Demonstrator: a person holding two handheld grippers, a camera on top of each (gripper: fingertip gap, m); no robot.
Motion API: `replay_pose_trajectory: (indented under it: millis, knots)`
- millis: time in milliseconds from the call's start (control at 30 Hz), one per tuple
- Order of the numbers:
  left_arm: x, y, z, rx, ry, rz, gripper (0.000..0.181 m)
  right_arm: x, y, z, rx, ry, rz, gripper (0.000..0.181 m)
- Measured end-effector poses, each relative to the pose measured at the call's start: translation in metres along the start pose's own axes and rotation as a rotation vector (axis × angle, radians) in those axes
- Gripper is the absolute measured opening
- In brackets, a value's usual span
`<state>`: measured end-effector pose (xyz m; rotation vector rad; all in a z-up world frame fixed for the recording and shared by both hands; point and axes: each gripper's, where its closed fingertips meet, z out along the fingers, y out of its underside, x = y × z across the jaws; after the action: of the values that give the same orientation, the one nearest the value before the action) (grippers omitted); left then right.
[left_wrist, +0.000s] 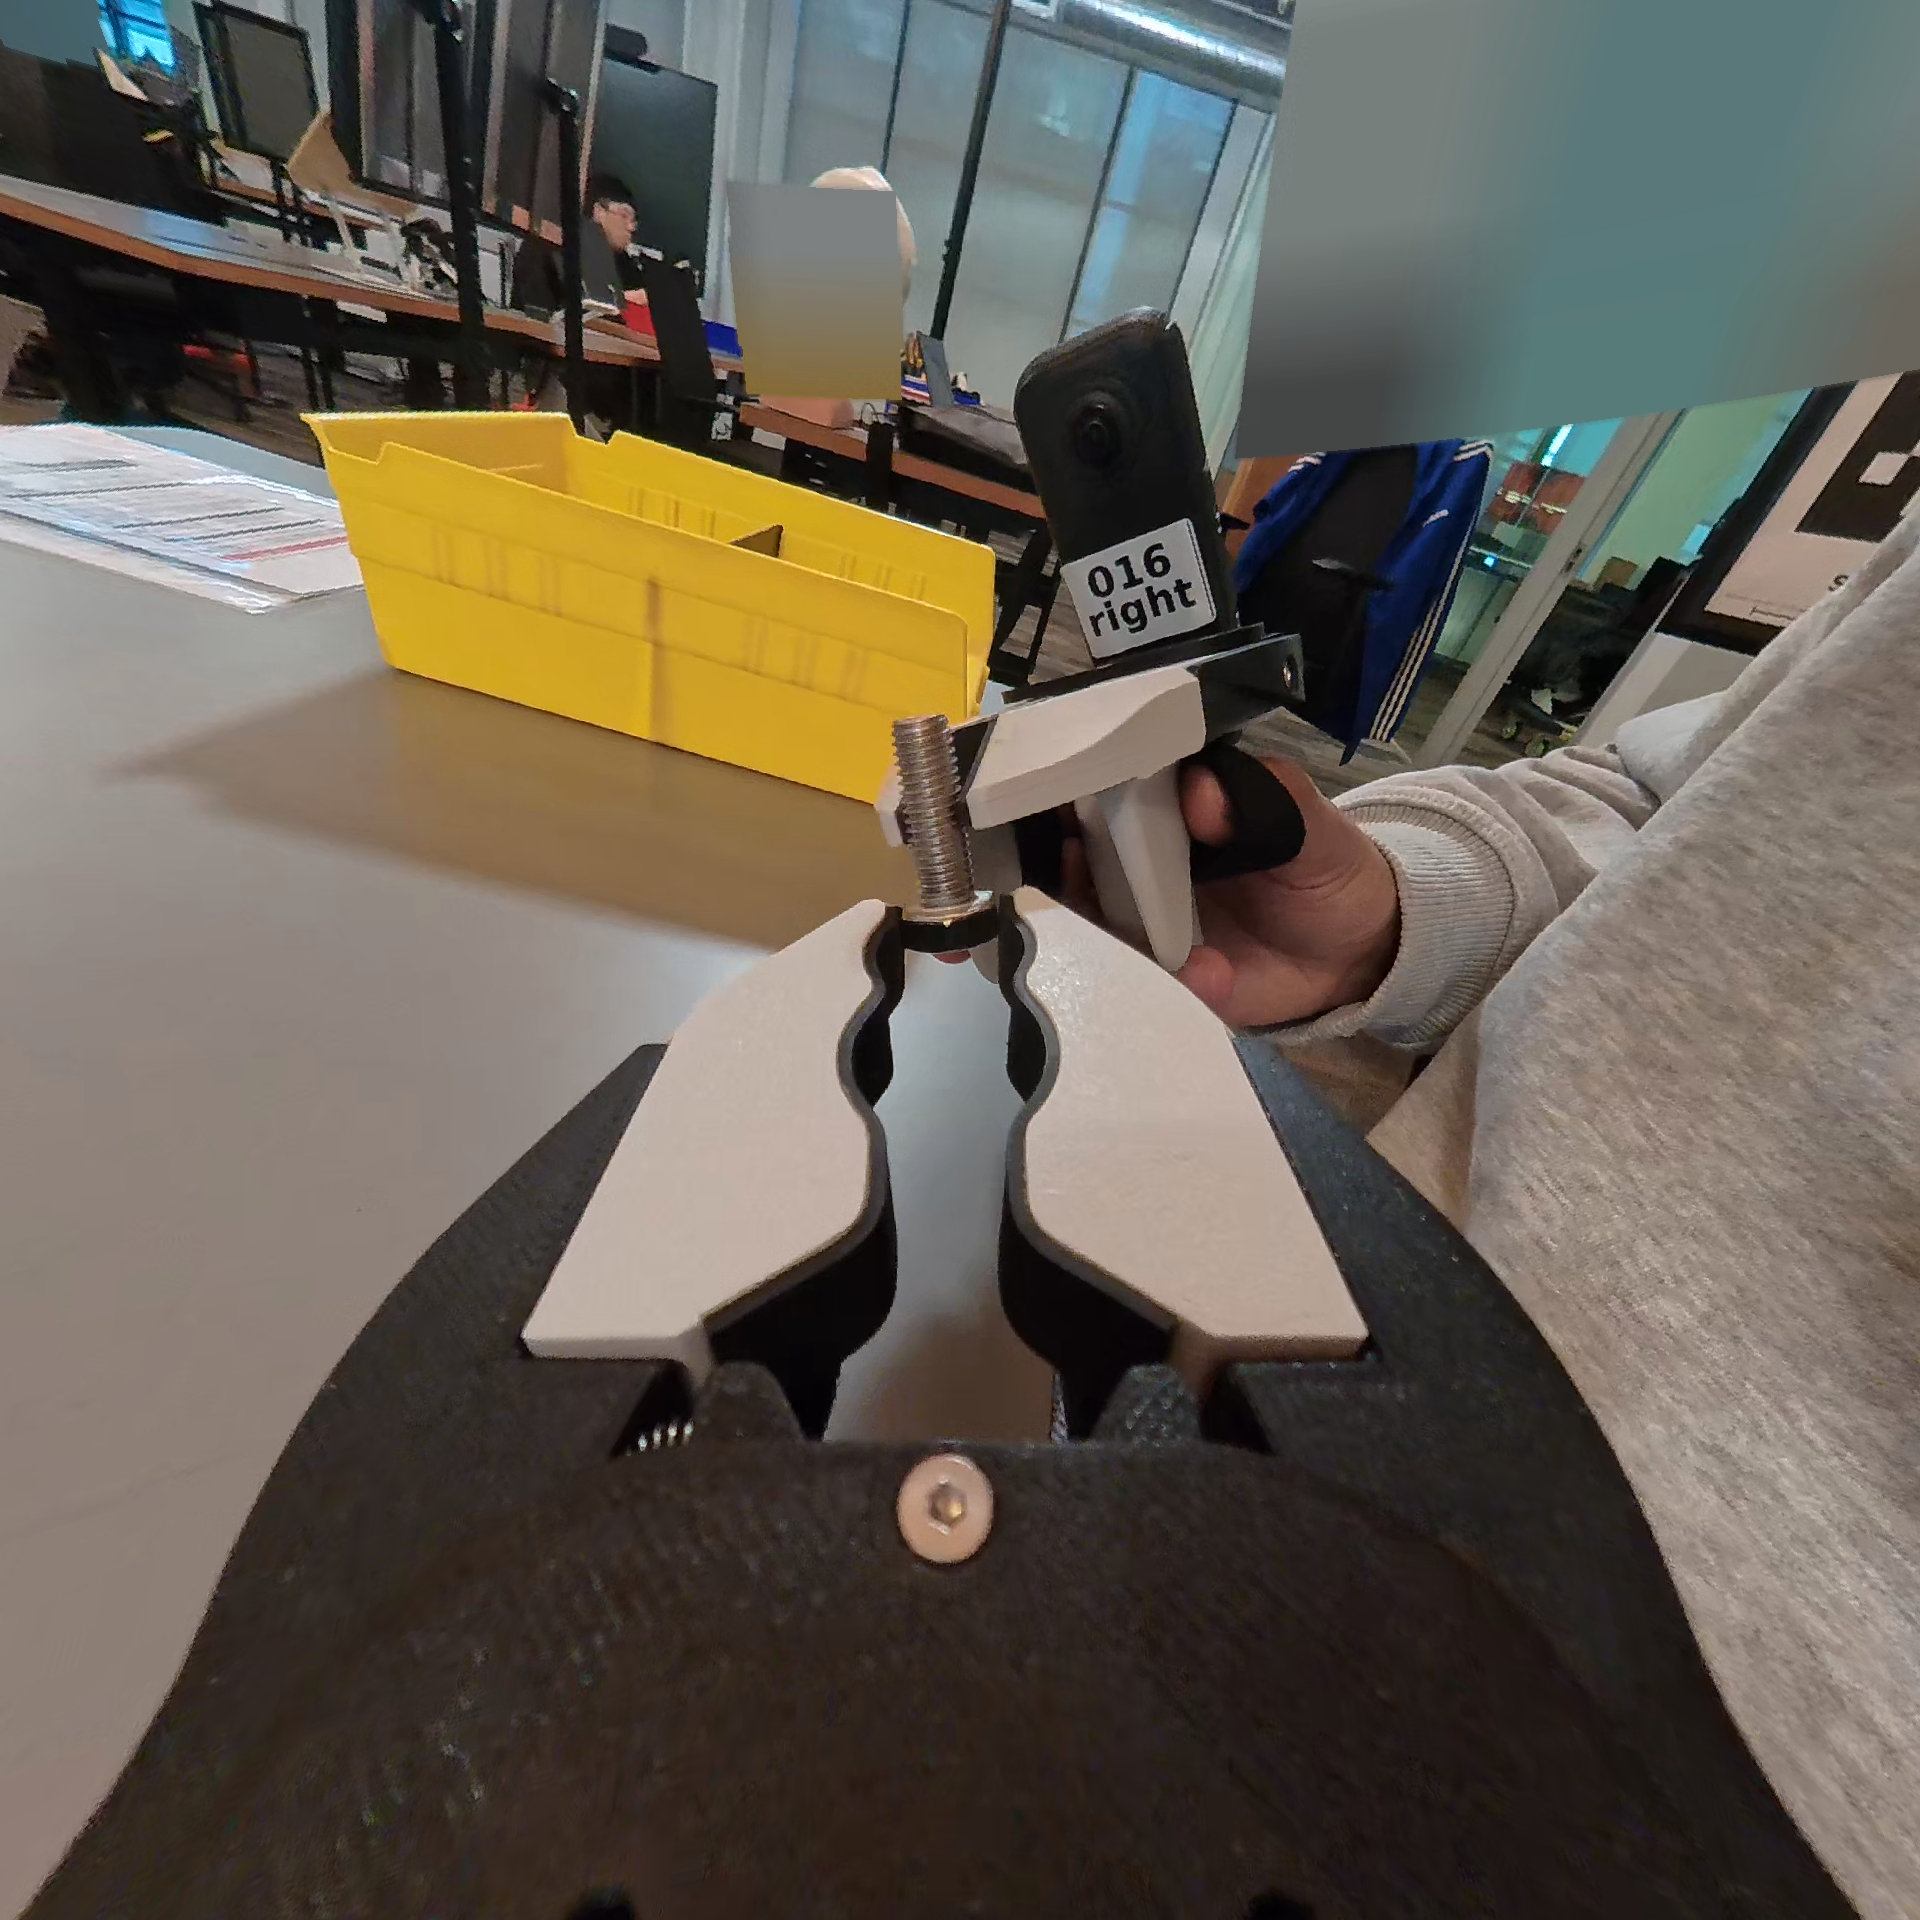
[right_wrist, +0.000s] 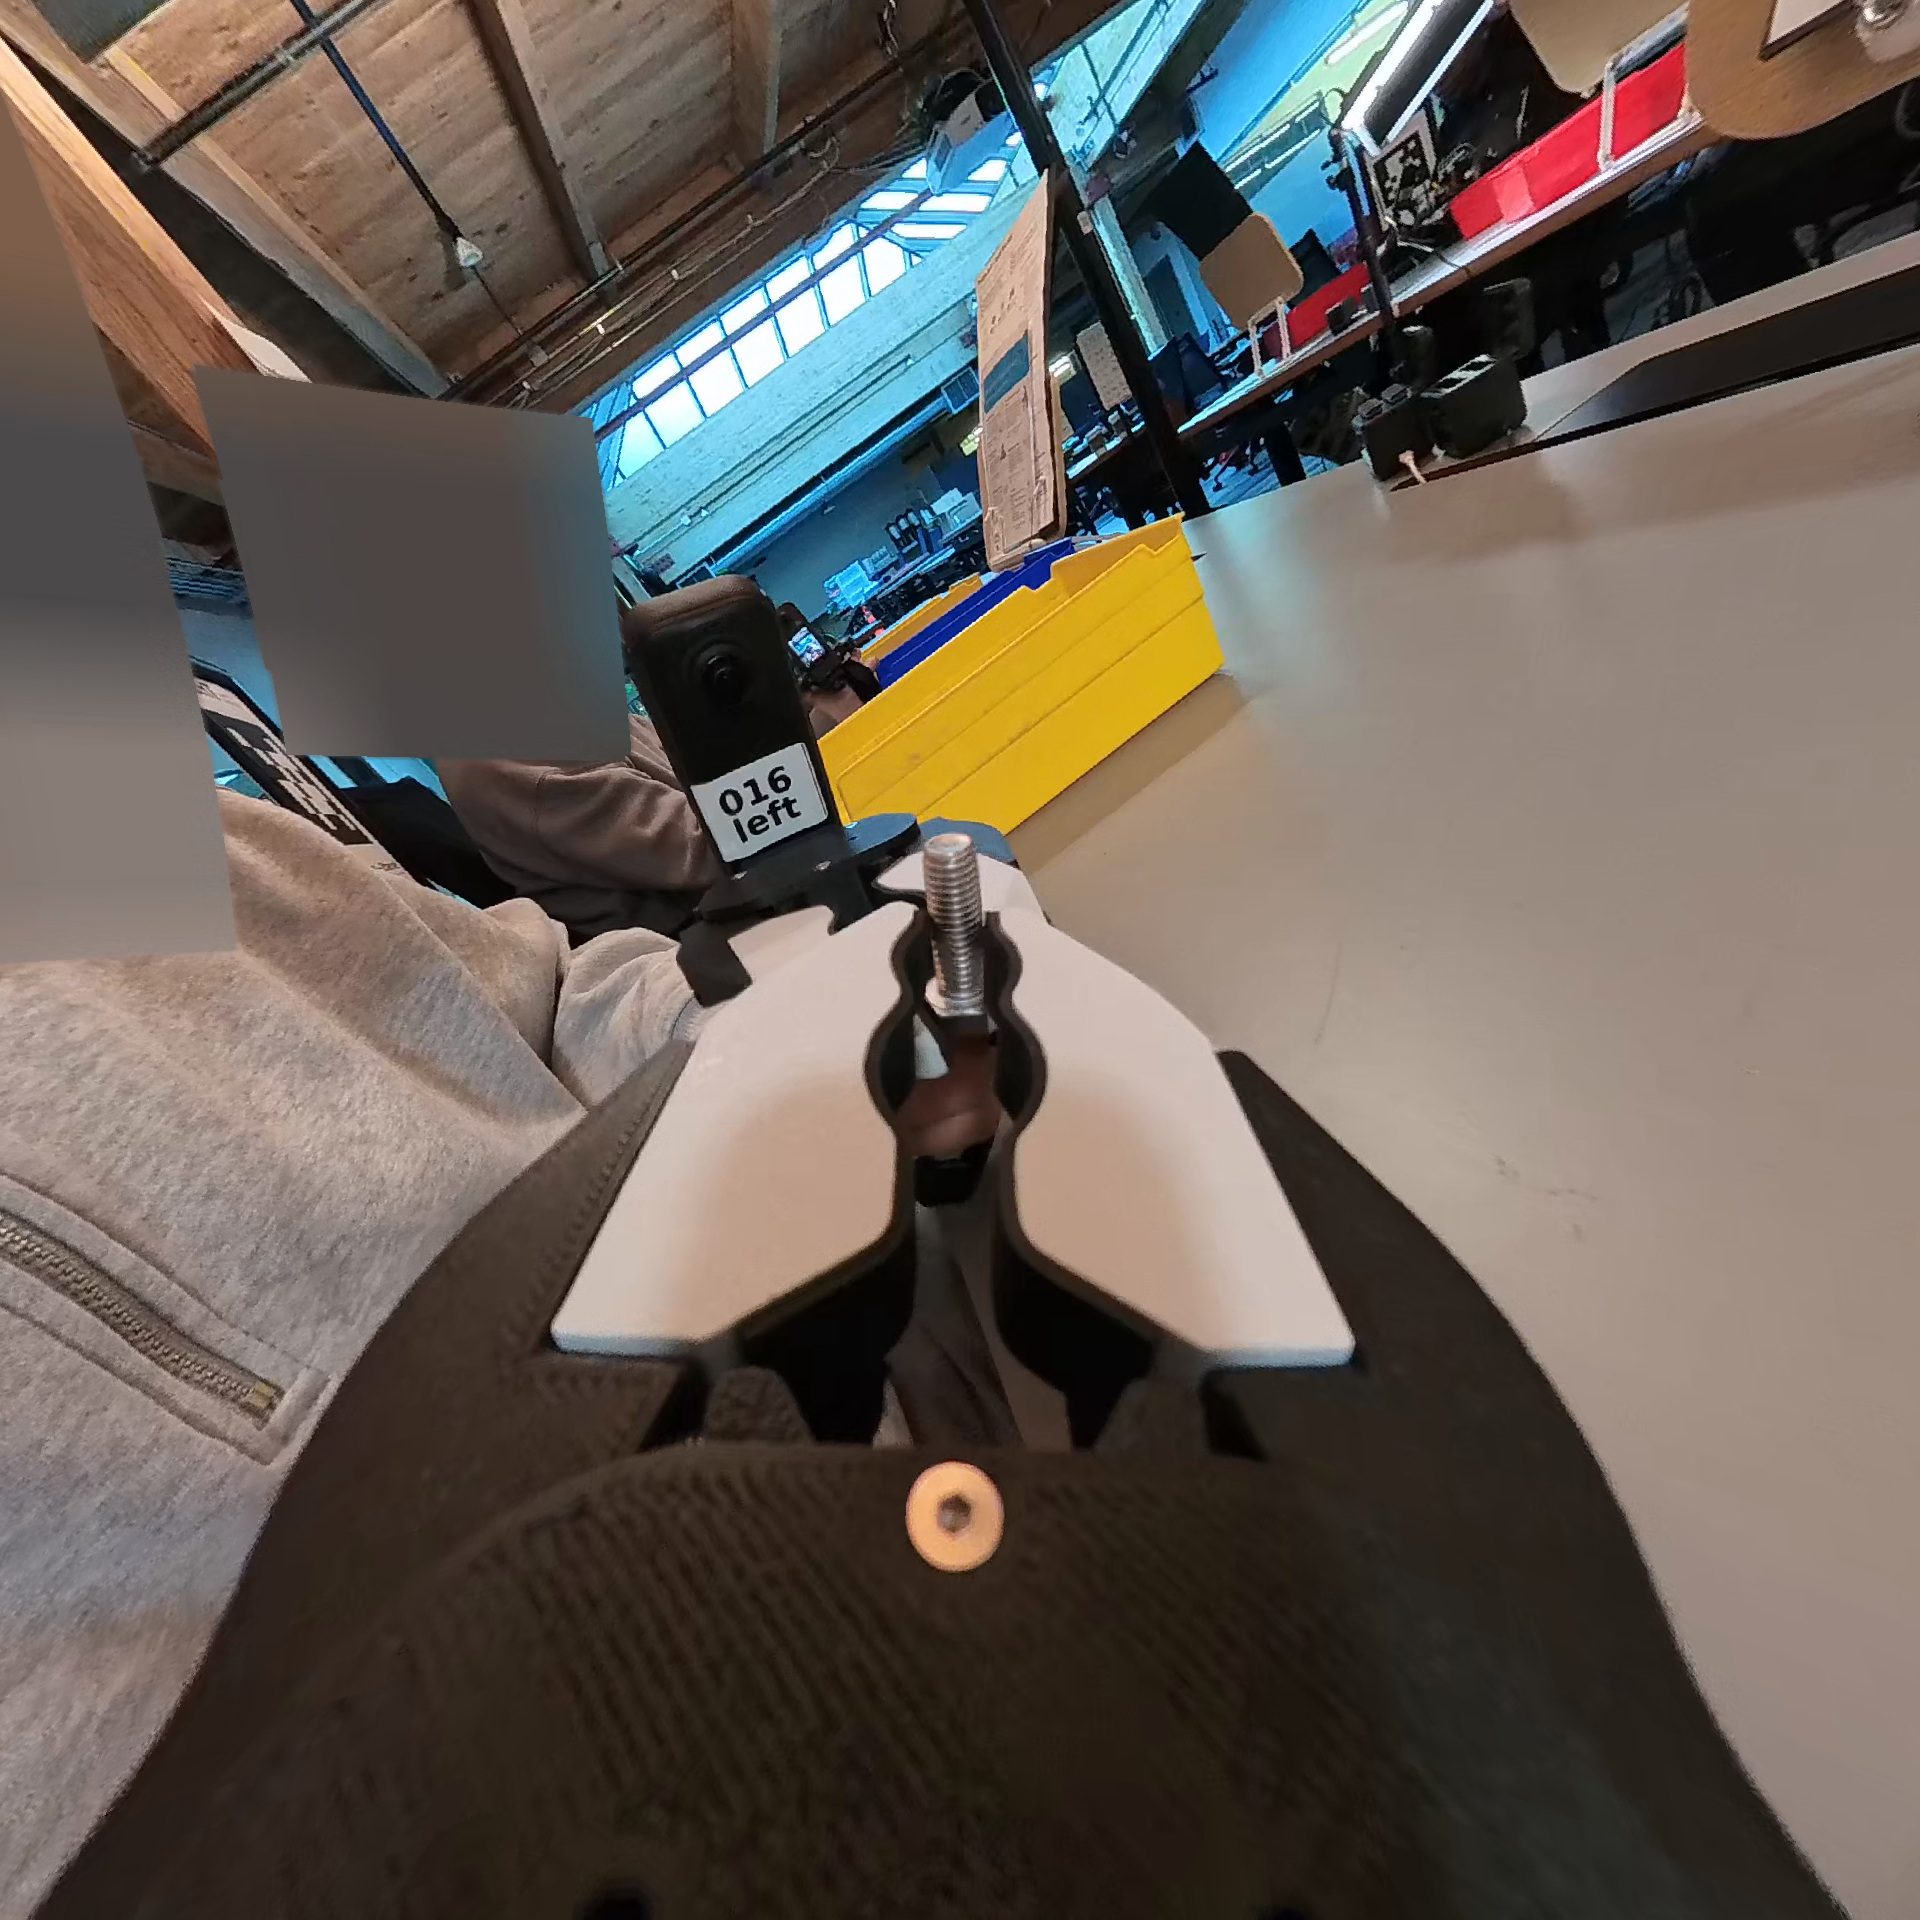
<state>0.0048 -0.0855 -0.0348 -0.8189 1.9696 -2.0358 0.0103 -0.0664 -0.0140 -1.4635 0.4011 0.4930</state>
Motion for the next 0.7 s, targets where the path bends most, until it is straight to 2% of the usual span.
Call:
replay_pose_trajectory:
  millis: [333, 433, 533, 700]
  knots:
    - [0.001, 0.005, 0.002, -0.026, 0.014, -0.021, 0.018, 0.000, 0.004, -0.001, -0.048, 0.020, -0.101, 0.010]
    - [-0.003, 0.000, 0.000, -0.004, -0.018, -0.009, 0.021, 0.004, -0.008, -0.008, -0.067, 0.052, -0.129, 0.010]
    - [-0.012, -0.004, -0.003, 0.008, -0.056, -0.018, 0.023, 0.022, -0.058, -0.038, -0.029, 0.189, -0.261, 0.009]
    - [-0.016, -0.005, -0.005, 0.025, -0.048, -0.077, 0.020, 0.094, -0.170, -0.136, -0.194, 0.692, -0.682, 0.009]
